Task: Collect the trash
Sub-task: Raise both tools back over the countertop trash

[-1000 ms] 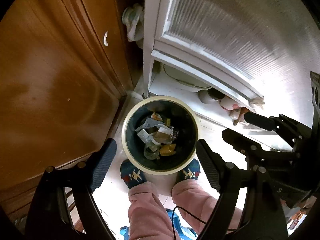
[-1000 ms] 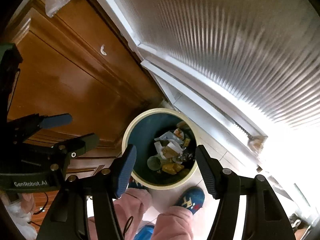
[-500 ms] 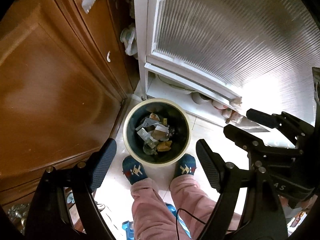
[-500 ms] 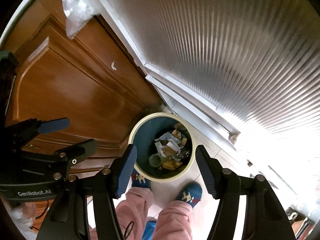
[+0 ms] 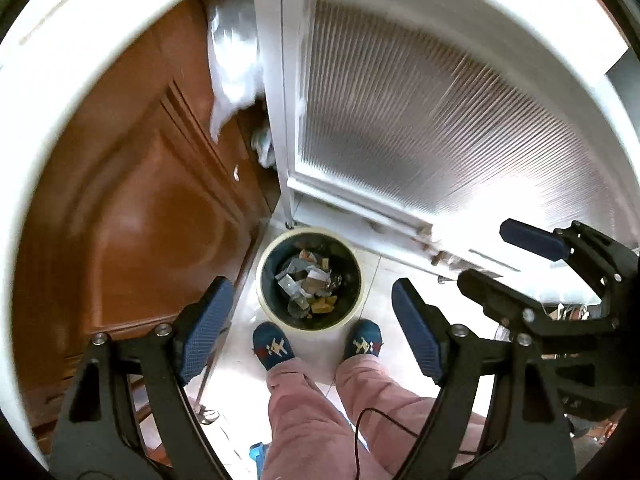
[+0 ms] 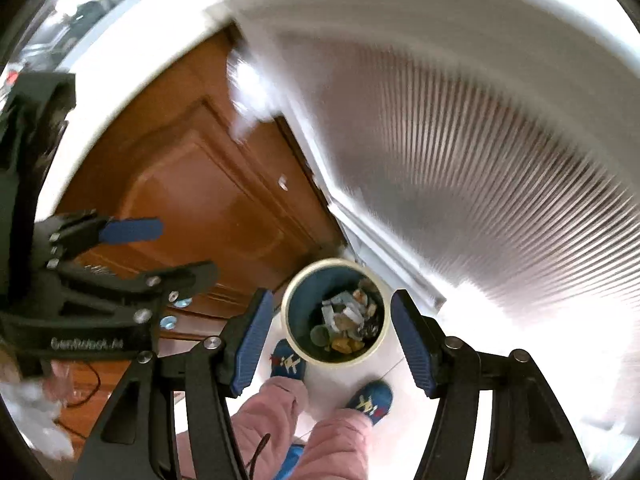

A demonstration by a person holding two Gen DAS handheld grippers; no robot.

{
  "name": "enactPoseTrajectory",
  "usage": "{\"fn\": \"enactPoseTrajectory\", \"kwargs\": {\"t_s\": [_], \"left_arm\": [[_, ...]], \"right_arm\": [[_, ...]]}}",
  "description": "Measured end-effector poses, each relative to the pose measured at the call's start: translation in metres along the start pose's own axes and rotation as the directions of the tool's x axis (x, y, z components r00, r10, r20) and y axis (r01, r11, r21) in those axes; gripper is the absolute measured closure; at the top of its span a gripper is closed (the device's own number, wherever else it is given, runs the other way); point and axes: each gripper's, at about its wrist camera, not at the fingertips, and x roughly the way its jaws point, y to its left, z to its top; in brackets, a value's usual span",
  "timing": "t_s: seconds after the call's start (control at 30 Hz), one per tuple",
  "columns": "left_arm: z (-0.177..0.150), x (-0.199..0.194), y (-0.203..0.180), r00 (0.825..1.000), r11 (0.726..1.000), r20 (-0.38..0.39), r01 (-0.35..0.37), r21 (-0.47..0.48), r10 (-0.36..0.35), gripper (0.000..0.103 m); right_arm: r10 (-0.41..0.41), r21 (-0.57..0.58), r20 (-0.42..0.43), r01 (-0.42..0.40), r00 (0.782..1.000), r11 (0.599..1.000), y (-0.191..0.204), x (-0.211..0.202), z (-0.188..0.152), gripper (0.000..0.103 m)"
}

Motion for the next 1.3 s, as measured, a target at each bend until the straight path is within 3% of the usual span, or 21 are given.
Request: {"fn": "enactPoseTrajectory", "kwargs": {"t_s": [0.23,0.37,0.47,0.73,0.97,1.17,1.3], "left_arm": [[0.027,-0.089,-0.016,0.993,0.999,0.114,-0.035,0.038,0.031,0.024],[0.047,-0.141,-0.023,0.98,0.998,0.192,-0.055,0.04,0.047,0.024],[0.064,-0.178,-0.029,0.968,0.998,0.247,-0.06,0.027,0.051,0.024],[0.109,-0.255,-0.049,0.932,0.997,0.358,-0.074,0.032,0.058,0.024],[0.155,-0.302,-0.077,0.903,0.992,0.425,-0.104,0.075,0.062,0.024],[0.212,-0.315,-0.084,0.898,0.994,0.439,-0.066,0.083,0.023,0.024],[0.258,-0.3,-0.073,0.906,0.999,0.423,0.001,0.053,-0.023,0.024]], "right_arm": [[0.072,-0.156,0.092,-0.057,0.993,0.986,0.023,-0.088,0.025,0.04],[0.144,-0.237,0.174,-0.101,0.974,0.966,0.028,-0.147,0.043,0.04],[0.18,-0.264,0.239,-0.115,0.954,0.958,0.026,-0.188,0.056,0.04],[0.173,-0.219,0.375,-0.094,0.911,0.971,-0.001,-0.268,0.085,0.04],[0.13,-0.177,0.45,-0.054,0.883,0.983,-0.049,-0.321,0.13,0.041],[0.064,-0.132,0.484,0.0,0.873,0.991,-0.067,-0.34,0.18,0.048],[0.032,-0.082,0.492,0.01,0.87,0.997,-0.08,-0.337,0.217,0.055]]}}
